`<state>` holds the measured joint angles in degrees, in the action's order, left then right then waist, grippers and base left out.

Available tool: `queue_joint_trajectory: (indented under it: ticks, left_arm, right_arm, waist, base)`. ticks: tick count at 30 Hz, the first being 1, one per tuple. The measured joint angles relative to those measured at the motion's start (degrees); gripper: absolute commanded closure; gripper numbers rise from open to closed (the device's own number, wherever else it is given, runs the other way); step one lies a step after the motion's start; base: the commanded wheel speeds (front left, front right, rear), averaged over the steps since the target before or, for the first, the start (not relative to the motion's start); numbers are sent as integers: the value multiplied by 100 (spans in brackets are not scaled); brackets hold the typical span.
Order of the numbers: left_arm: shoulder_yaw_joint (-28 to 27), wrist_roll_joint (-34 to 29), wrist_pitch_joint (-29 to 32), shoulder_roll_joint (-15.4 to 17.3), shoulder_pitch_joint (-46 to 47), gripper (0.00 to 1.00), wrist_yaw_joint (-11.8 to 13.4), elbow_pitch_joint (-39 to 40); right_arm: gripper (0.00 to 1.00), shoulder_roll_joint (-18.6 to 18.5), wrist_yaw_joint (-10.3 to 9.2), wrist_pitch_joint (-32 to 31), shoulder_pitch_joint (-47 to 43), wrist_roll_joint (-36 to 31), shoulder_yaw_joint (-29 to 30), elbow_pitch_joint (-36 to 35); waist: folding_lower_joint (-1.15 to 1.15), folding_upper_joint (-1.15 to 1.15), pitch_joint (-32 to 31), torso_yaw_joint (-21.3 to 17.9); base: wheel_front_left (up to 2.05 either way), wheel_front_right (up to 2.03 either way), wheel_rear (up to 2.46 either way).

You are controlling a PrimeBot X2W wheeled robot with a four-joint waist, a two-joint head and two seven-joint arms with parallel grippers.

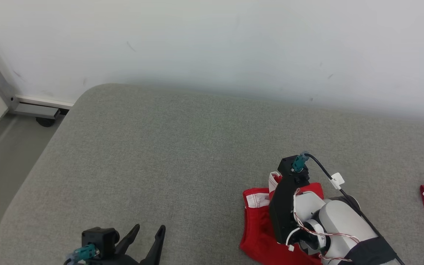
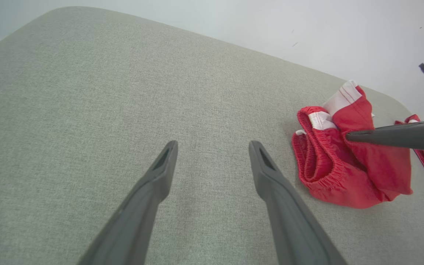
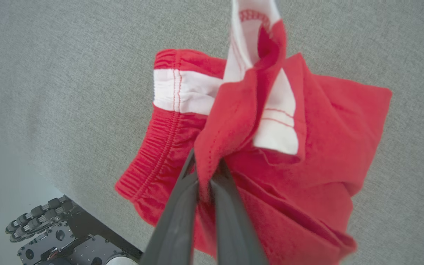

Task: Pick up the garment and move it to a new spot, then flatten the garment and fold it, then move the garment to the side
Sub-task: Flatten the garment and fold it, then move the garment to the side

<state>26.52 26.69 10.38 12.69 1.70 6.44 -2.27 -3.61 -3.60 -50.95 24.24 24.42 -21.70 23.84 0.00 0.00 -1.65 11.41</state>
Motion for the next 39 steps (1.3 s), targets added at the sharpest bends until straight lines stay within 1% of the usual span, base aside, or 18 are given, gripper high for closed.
queue_joint_trajectory:
  ticks: [6,8,10,13,15,21,22,23,27,31,35,37,39]
  left_arm:
    - [21,0,3,-12,47,0,-46,-18]
    - [23,0,16,-16,104,0,-46,-26]
    - [21,0,16,-15,109,0,-46,-36]
    - [25,0,16,-18,109,0,-47,-49]
    - [41,0,18,-27,115,0,-49,-55]
    - [14,0,18,-22,116,0,-48,-67]
    - [5,1,16,-18,114,0,-48,-67]
    - [-15,5,9,-9,109,0,-48,-67]
    - [-36,9,3,-2,108,0,-47,-66]
    - [-75,10,-20,5,101,0,-46,-63]
    - [-137,16,-34,18,90,0,-43,-62]
    - [-138,16,-35,13,88,0,-43,-60]
    - [-137,16,-37,14,87,0,-43,-60]
  right_arm:
    - [100,2,-103,62,111,131,-103,138]
    - [100,-4,-149,110,115,287,-292,176]
    - [100,1,-155,119,149,426,-489,196]
    - [100,3,-204,202,246,584,-655,221]
    - [100,3,-249,230,252,616,-686,272]
    - [100,3,-283,310,339,625,-714,504]
    - [85,3,-296,314,341,626,-733,541]
    - [0,1,-297,343,341,646,-779,547]
    - [0,7,-303,516,414,764,-836,495]
    - [0,7,-303,698,519,767,-816,290]
    - [0,-3,-305,903,639,721,-645,31]
    - [0,-56,-321,946,661,650,-617,-76]
    - [0,-235,-321,976,630,564,-573,-214]
  waist:
    - [0,0,33,87]
    - [0,0,45,123]
    - [0,0,54,150]
    - [0,0,64,185]
    - [0,0,72,212]
    - [0,0,83,239]
    - [0,0,83,233]
    - [0,0,82,221]
    - [0,0,81,153]
    - [0,0,76,74]
    - [0,0,58,-22]
    - [0,0,44,-71]
    - [0,0,26,-117]
  base:
    - [0,0,0]
    - [0,0,0]
    - [0,0,0]
    - [0,0,0]
    - [0,0,0]
    - [0,0,0]
    - [0,0,0]
    - [0,0,0]
    - [0,0,0]
    - [0,0,0]
    - [0,0,0]
    - [0,0,0]
    - [0,0,0]
